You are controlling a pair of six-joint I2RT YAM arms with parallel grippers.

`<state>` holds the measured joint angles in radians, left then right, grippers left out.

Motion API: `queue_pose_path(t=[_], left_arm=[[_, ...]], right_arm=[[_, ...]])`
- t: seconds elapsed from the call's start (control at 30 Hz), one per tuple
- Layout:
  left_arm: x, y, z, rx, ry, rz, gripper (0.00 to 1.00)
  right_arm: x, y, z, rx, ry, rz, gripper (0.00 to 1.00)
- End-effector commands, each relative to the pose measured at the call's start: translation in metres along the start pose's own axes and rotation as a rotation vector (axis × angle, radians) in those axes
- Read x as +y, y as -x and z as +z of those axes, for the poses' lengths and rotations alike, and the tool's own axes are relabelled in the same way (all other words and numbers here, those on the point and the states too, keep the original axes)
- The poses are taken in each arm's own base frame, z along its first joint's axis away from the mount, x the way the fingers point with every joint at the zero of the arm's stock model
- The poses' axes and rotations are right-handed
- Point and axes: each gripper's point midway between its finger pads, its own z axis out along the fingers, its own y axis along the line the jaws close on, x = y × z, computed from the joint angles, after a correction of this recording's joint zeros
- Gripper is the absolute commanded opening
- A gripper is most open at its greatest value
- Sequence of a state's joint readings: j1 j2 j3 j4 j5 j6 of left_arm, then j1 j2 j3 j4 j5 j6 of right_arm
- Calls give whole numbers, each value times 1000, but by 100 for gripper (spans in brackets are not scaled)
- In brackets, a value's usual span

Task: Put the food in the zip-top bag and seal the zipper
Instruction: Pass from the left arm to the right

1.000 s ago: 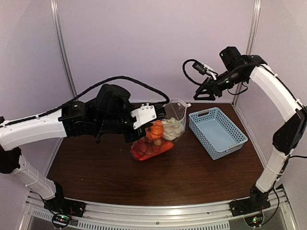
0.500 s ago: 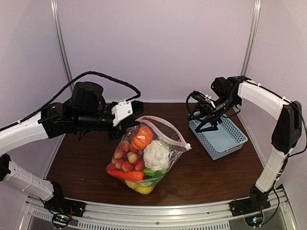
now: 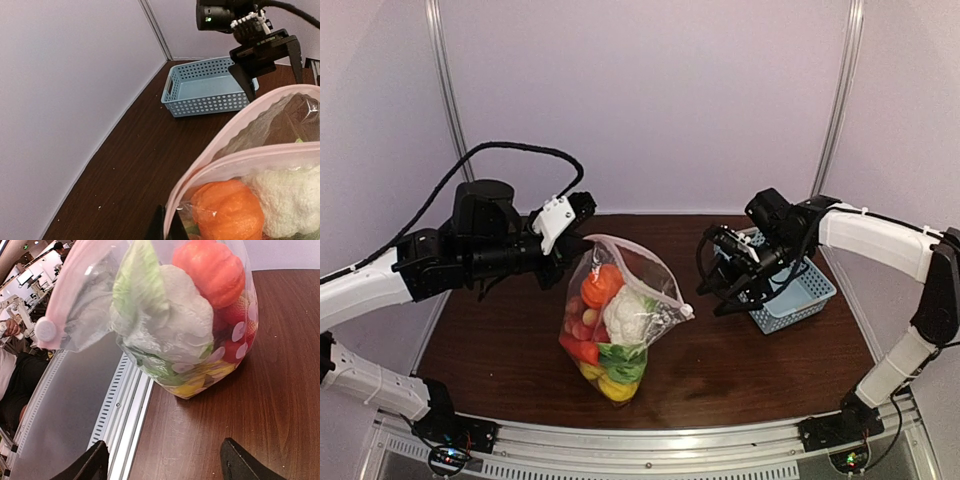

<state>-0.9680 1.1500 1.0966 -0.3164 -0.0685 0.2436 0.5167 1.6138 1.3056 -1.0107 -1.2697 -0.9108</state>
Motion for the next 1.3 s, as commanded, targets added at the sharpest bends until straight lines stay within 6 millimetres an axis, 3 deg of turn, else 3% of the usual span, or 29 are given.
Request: queue_pose_path(t=[0.0, 0.1, 0.23, 0.4, 0.73, 0.87, 1.1, 1.27], left_arm=[[27, 30, -17, -150, 108, -168, 0], [25, 25, -14, -136, 103, -204, 0], [40, 34, -23, -175, 168, -292, 0], [47, 32, -29, -199, 208, -378, 0], [62, -1, -37, -148, 352, -463, 0], [59, -4, -36, -150, 340, -473, 0], [59, -8, -37, -153, 346, -487, 0], [62, -14, -42, -148, 372, -495, 0]], right_arm=[[1, 51, -5, -80, -105, -60, 76], [0, 62, -2, -107, -109, -66, 75], [2, 80, 7, -107, -86, -66, 73], [-3, 88, 18, -115, -98, -36, 70], [2, 57, 34, -16, -84, -92, 71], [-2, 68, 40, -38, -98, -91, 70], [-26, 95, 50, -118, -139, -30, 47], [-34, 99, 47, -129, -190, -11, 18]])
